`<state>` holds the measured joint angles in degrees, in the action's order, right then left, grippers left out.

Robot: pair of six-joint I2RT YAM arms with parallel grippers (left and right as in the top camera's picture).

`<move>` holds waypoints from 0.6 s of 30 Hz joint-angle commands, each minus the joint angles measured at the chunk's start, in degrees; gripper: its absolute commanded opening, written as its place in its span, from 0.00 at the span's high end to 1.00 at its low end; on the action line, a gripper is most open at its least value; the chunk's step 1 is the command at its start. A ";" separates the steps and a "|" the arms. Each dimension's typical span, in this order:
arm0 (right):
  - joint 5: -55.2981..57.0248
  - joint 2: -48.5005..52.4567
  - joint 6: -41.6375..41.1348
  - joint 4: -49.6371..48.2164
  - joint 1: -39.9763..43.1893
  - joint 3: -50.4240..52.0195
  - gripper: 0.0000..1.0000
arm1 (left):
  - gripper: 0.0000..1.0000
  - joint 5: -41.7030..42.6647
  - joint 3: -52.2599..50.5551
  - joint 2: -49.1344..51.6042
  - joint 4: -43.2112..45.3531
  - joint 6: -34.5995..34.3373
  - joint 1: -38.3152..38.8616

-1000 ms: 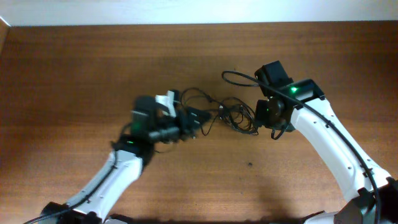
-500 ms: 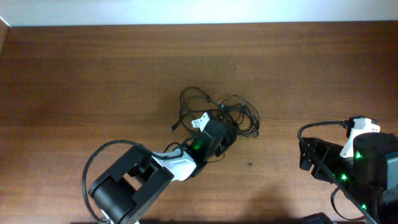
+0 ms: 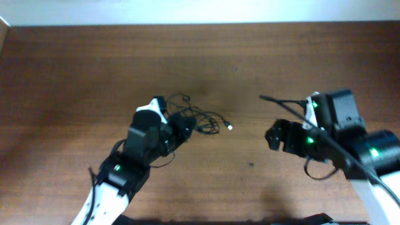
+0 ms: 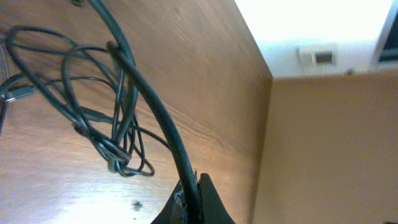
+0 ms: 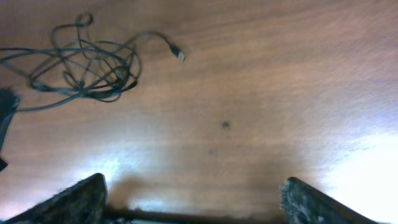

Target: Untangle cables

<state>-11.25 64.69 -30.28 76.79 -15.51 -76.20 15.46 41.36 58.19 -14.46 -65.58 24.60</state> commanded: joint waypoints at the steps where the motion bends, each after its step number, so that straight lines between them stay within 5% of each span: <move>1: -8.35 6.82 -0.13 -1.22 0.15 0.04 0.02 | 1.00 -10.58 -0.04 -9.60 -6.27 -9.25 -0.57; 3: -12.41 10.75 -0.11 -2.38 0.15 0.04 0.01 | 1.00 -10.82 -0.04 -12.81 -5.31 -17.40 -0.55; 8: -25.49 16.13 6.01 -10.84 0.11 0.22 0.00 | 1.00 -9.29 -0.04 -13.49 4.39 -15.82 -0.76; 10: -32.79 18.49 4.39 -14.05 0.00 0.31 0.01 | 1.00 -9.29 -0.04 -13.49 13.40 -23.17 -0.76; 13: -33.11 21.33 -13.03 -26.23 -4.52 0.37 0.01 | 1.00 -9.09 -0.04 -13.49 13.79 -35.58 -0.72; 16: -29.75 25.57 -32.83 -41.24 -11.19 0.37 0.01 | 1.00 -9.05 -0.04 -13.49 15.91 -37.29 -0.70; 18: -27.98 30.45 -38.03 -45.97 -15.54 0.37 0.01 | 1.00 -10.05 -0.04 -13.49 21.75 -37.29 -0.76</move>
<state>-41.54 90.65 -58.54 33.32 -27.44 -75.53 6.39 40.62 45.32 3.46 -101.65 24.23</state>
